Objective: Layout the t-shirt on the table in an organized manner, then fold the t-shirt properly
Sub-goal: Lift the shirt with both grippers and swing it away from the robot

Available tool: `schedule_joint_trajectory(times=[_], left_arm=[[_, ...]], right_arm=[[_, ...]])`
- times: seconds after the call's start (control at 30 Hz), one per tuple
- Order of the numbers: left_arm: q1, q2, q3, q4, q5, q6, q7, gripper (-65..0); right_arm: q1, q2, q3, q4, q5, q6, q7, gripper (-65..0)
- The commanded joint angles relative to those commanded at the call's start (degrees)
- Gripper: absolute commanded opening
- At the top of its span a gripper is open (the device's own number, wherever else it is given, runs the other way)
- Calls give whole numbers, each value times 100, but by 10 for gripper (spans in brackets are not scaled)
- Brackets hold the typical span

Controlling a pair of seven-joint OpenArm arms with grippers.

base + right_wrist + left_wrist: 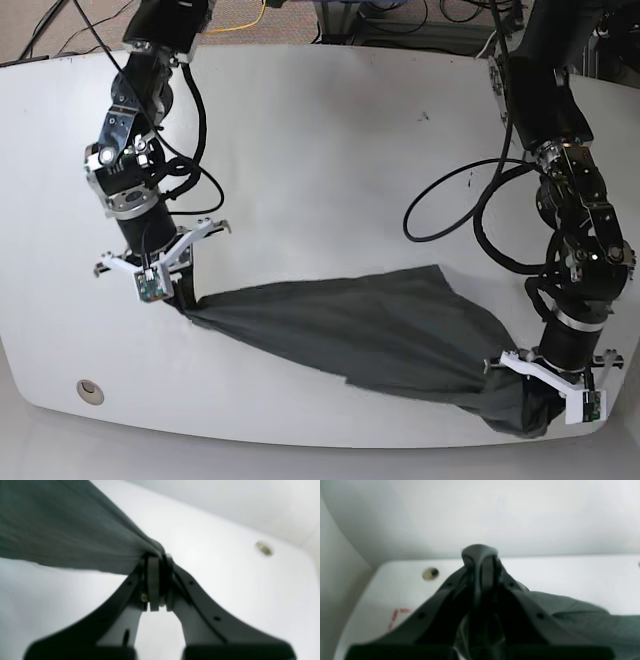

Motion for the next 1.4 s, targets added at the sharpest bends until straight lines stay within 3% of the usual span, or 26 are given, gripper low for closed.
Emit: schedule_joint_trajectory(times=[0.4,0.5,0.6,0.83,0.97,1.07,1.17,1.4], left_arm=[[-1547,-44,0,-18,35,0,9,-647],[-1987,-53,-9,-26,35,0,18,-647],[-2418,-62,-18,-35,44,0,158,-646],[-3191,-141,-62,-246,9,0,457,-646],[-3209,-132,-149,-343,0,0,580,-646],[-2927,-97,-167,-352,-9,0,747,-646],[-2312,-79,-167,-299,-149,0,782,-646],[-633,-70,-185,105,-492,0,782,-647]], right_arm=[[2180,598,-105,-352,44,53,-607,-650],[2716,738,-167,-545,18,193,-721,-650],[3235,949,-299,-747,9,273,-844,-650],[3974,1371,-431,-914,18,273,-1108,-650],[3956,1591,-396,-888,53,290,-1292,-650],[3631,1705,-369,-853,53,457,-1451,-650],[2971,1688,-114,-501,44,571,-1538,-650],[1196,1556,167,70,53,589,-1574,-650]])
